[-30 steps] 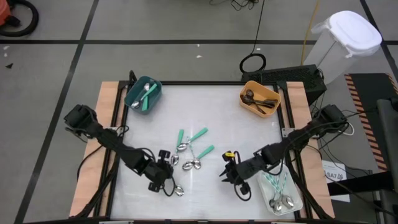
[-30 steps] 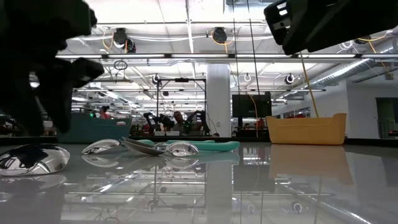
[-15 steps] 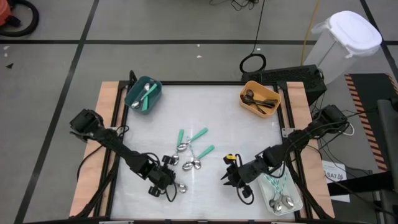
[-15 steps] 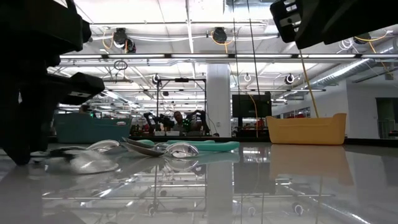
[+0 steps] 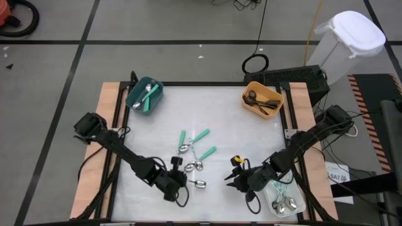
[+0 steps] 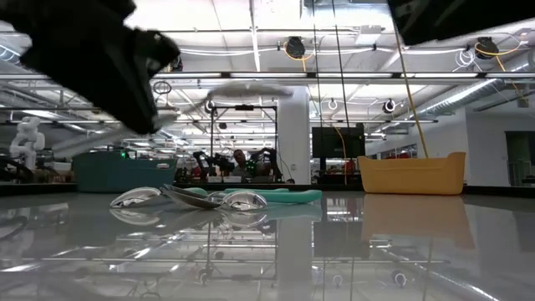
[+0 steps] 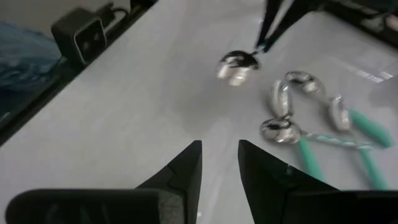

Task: Sort silverware by color (type)
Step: Put the patterned green spoon into the white bin

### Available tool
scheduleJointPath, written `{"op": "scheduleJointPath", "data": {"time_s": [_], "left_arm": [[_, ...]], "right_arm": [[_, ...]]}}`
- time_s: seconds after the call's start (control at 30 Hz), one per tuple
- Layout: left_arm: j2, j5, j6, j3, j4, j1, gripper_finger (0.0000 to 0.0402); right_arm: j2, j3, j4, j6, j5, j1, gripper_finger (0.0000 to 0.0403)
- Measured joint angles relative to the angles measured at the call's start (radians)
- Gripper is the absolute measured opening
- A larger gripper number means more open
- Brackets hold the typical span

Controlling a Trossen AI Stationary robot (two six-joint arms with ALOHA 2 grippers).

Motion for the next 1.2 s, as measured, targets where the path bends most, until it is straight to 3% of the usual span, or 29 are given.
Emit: {"op": "scheduleJointPath", "data": {"time_s": [0.2, 0.37, 0.53, 0.83, 1.0, 1.2], "left_arm": [[-0.002, -0.179, 0.041, 0.074, 0.058, -0.017, 0.0010], [-0.002, -0.318, 0.114, 0.077, 0.237, -0.027, 0.0010], [-0.002, -0.408, 0.209, 0.077, 0.429, -0.026, 0.0010], [0.027, -0.413, 0.478, 0.078, 0.878, -0.022, 0.0010], [0.105, -0.388, 0.566, 0.078, 1.121, 0.000, 0.0010], [0.204, -0.316, 0.635, 0.078, 1.406, 0.021, 0.0010]], "right_arm": [[-0.037, 0.000, 0.002, 0.036, 0.084, 0.058, 0.0098], [-0.038, 0.000, 0.035, 0.057, 0.187, 0.088, 0.0098], [-0.038, -0.002, 0.107, 0.057, 0.215, 0.092, 0.0098], [-0.038, -0.142, 0.566, -0.050, 0.211, 0.072, 0.0098], [-0.038, -0.147, 0.628, -0.055, 0.209, 0.050, 0.0103], [-0.038, -0.147, 0.638, -0.065, 0.209, 0.031, 0.0146]]}}
